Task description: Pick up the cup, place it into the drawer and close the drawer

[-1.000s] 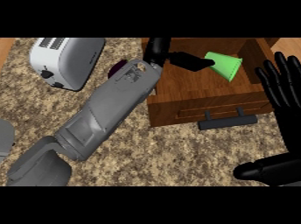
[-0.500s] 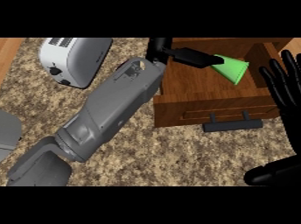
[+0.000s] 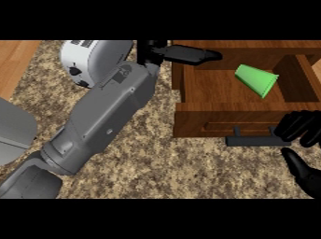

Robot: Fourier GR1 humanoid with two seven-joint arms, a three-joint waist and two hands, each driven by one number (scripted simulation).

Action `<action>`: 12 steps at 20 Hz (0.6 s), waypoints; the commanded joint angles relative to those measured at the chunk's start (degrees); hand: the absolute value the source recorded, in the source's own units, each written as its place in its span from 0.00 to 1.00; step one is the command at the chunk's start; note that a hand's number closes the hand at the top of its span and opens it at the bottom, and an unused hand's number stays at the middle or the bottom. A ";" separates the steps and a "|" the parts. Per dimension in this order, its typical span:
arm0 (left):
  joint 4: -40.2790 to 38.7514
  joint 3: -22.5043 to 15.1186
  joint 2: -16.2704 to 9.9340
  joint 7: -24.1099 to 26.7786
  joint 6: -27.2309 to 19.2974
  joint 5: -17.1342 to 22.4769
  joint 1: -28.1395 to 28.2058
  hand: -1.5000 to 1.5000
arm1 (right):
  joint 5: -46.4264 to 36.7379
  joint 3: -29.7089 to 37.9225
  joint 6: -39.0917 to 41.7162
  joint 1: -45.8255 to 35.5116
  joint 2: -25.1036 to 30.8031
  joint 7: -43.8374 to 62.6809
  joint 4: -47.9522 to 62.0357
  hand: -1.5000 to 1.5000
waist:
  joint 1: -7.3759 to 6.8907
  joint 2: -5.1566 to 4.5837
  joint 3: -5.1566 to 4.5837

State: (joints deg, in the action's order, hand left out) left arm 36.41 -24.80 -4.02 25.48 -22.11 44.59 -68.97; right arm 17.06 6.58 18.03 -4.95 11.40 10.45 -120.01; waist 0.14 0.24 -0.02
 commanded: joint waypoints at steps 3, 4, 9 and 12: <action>13.24 1.07 -5.61 -3.34 -1.41 0.91 10.51 0.00 | -6.49 -1.20 2.10 1.70 2.61 -0.75 -0.96 1.00 | -2.24 0.57 -0.02; 15.22 1.02 -6.60 -3.82 -2.77 0.62 11.97 0.00 | -5.47 0.00 4.56 3.00 4.85 -0.84 -0.97 1.00 | -2.10 0.59 0.00; 28.23 1.19 -14.44 -7.97 -2.43 0.90 21.93 0.00 | -14.41 -4.12 4.02 3.35 4.35 -1.97 1.29 1.00 | -2.63 0.44 0.02; 35.74 2.45 -17.08 -8.69 -2.39 1.42 29.06 0.00 | -20.11 -7.07 1.50 4.13 1.77 -3.18 2.58 1.00 | -1.92 0.18 0.02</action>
State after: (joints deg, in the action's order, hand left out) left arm 63.51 -23.43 -16.97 18.67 -24.71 45.40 -47.10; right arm 3.67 2.29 21.19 -1.61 14.82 8.98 -119.54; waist -1.90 0.60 -0.01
